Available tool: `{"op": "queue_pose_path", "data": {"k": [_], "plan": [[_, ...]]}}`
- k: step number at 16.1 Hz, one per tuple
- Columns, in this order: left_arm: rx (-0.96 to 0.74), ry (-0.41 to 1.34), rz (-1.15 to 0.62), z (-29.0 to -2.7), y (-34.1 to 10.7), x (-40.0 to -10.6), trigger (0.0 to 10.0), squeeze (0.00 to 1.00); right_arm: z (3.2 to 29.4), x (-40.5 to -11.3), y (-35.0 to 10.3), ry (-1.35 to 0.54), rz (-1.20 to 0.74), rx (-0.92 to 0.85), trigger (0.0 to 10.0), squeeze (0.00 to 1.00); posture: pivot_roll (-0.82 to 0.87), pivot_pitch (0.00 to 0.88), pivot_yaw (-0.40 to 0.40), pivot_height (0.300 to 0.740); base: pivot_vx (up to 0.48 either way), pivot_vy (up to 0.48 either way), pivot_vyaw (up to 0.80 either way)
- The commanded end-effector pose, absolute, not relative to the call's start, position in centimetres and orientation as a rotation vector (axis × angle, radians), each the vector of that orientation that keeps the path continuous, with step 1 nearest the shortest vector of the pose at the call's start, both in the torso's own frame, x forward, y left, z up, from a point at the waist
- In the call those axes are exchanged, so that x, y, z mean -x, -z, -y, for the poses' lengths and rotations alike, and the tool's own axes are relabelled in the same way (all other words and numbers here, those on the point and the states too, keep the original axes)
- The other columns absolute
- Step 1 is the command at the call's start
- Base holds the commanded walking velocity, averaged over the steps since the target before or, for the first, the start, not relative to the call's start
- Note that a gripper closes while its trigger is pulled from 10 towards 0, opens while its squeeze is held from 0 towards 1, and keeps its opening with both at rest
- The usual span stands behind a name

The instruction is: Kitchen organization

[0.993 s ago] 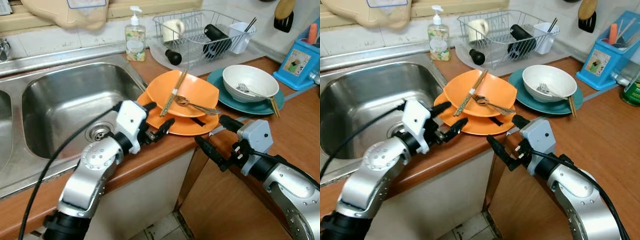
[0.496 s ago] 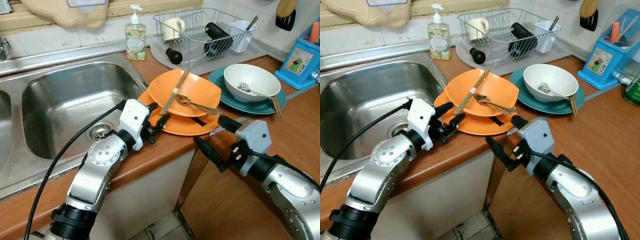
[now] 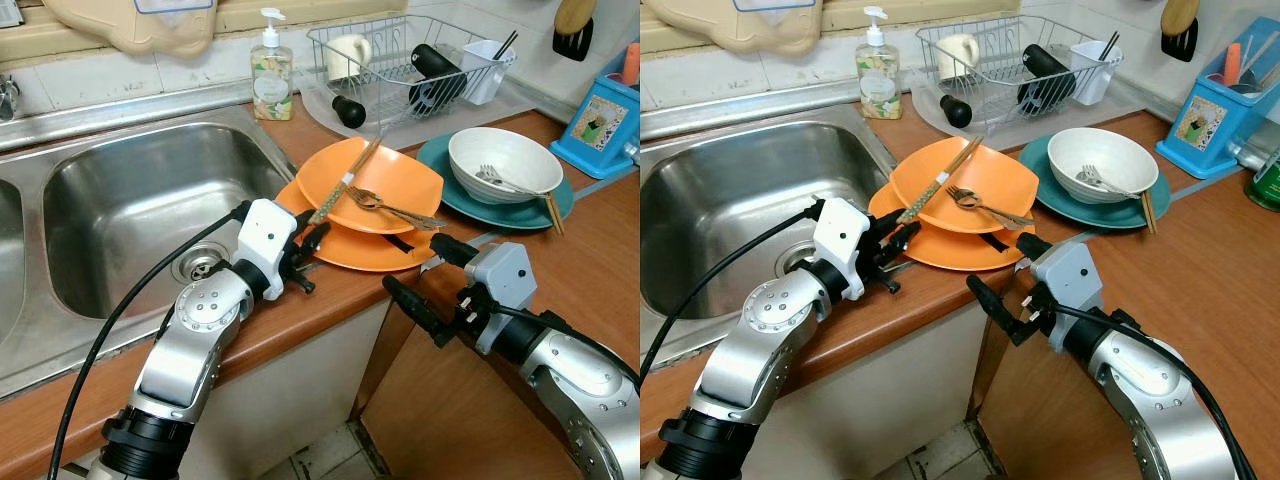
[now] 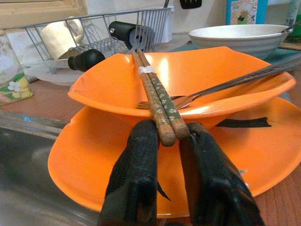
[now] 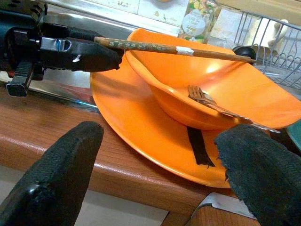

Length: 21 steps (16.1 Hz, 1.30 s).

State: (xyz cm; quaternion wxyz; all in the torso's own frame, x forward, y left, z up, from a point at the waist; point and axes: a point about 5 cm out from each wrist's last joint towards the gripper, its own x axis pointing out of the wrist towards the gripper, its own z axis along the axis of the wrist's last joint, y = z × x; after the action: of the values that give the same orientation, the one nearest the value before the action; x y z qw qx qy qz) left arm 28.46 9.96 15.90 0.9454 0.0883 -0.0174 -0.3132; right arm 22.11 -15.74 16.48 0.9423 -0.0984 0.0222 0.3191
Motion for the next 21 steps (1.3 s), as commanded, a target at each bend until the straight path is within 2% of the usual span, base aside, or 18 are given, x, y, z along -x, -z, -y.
{"op": "queue_pose_path", "data": {"k": [1, 12, 13, 15, 19, 20, 21], "plan": [[-0.192, 0.625, 0.058, -10.0, -16.4, -28.8, 0.0, 0.00, 15.7, -22.3, -17.0, -0.655, -0.026, 0.227, 10.0, 0.00, -0.16, 0.000, -0.007, 0.740, 0.000, 0.000, 0.00], [-0.174, 0.529, 0.104, -11.5, -17.1, -29.1, 0.0, 0.00, 15.6, -22.4, -17.0, -0.650, -0.010, 0.241, 10.0, 0.00, -0.16, 0.000, -0.013, 0.740, 0.000, 0.000, 0.00], [-0.119, 0.449, 0.177, -12.6, -18.3, -29.3, 0.0, 0.00, 15.5, -22.4, -17.1, -0.649, -0.005, 0.239, 10.0, 0.00, -0.16, 0.000, -0.013, 0.740, 0.000, 0.000, 0.00], [-0.110, 0.357, 0.215, -14.2, -19.0, -29.4, 0.0, 0.00, 15.4, -22.4, -17.2, -0.651, -0.002, 0.236, 10.0, 0.00, -0.15, 0.000, -0.013, 0.740, 0.000, 0.000, 0.00], [-0.242, 0.211, 0.105, -18.1, -17.3, -28.9, 0.1, 0.00, 15.2, -22.5, -17.2, -0.665, -0.010, 0.240, 10.0, 0.00, -0.15, 0.000, -0.017, 0.740, 0.000, 0.000, 0.00], [-0.298, 0.151, 0.057, -19.3, -16.6, -29.0, 2.0, 0.00, 15.2, -22.6, -17.2, -0.667, -0.011, 0.240, 10.0, 0.00, -0.15, 0.000, -0.017, 0.740, 0.000, 0.000, 0.00], [-0.344, 0.110, 0.014, -20.1, -16.1, -29.3, 4.4, 0.00, 15.1, -22.6, -17.1, -0.668, -0.011, 0.240, 10.0, 0.00, -0.15, 0.000, -0.018, 0.740, 0.000, 0.000, 0.00]]}}
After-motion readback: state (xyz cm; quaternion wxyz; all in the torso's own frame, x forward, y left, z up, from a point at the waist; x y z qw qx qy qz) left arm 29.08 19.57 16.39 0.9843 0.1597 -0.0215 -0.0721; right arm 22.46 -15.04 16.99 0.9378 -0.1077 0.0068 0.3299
